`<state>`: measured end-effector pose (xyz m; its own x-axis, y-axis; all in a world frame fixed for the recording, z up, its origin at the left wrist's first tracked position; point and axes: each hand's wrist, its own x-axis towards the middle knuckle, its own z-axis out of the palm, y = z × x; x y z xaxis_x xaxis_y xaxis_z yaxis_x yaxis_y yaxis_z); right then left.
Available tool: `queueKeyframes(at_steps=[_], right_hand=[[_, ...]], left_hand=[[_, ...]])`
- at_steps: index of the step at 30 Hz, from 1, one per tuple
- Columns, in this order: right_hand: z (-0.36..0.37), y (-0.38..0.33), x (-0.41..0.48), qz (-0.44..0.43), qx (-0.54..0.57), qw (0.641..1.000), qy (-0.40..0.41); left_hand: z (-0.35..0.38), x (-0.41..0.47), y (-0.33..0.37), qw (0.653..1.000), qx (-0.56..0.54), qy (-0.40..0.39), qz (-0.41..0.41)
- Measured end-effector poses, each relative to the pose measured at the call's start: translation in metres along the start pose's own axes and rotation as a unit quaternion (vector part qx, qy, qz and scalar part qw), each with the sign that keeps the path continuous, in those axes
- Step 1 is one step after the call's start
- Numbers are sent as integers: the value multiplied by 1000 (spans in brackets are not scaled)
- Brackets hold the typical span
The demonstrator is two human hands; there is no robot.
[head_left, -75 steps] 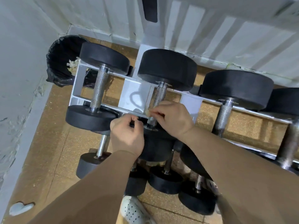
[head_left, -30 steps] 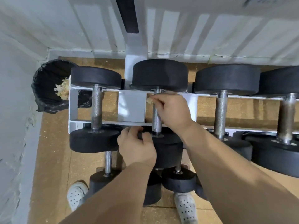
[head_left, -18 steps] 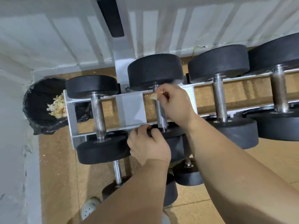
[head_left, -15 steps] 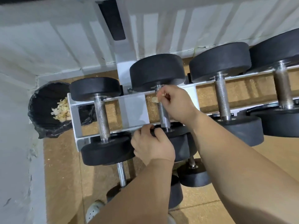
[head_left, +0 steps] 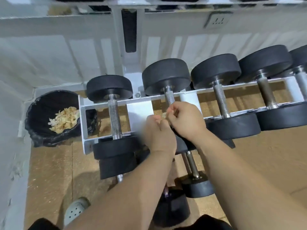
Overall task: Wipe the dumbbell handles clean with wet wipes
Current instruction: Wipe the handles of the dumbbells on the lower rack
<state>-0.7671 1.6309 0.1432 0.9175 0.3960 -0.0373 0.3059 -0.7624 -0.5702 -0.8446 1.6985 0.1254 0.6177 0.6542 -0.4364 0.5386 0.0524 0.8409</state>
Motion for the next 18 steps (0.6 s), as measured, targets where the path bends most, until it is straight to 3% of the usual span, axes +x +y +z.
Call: queueKeyframes(at_steps=[3, 6, 9, 12, 18], right_hand=[[3, -4, -4, -24, -62, 997, 34], [11, -25, 5, -67, -60, 995, 43], [38, -66, 15, -109, 41, 993, 18], [65, -90, 21, -114, 91, 989, -34], [94, -81, 19, -106, 109, 983, -107]], left_hand=[[-57, 6, -8, 978, 11, -61, 201], [-112, 33, -21, 926, 163, -17, 341], [-144, 57, -40, 936, 222, 32, 271], [-154, 67, -60, 961, 197, 26, 191], [-168, 72, -85, 976, 83, 44, 198]])
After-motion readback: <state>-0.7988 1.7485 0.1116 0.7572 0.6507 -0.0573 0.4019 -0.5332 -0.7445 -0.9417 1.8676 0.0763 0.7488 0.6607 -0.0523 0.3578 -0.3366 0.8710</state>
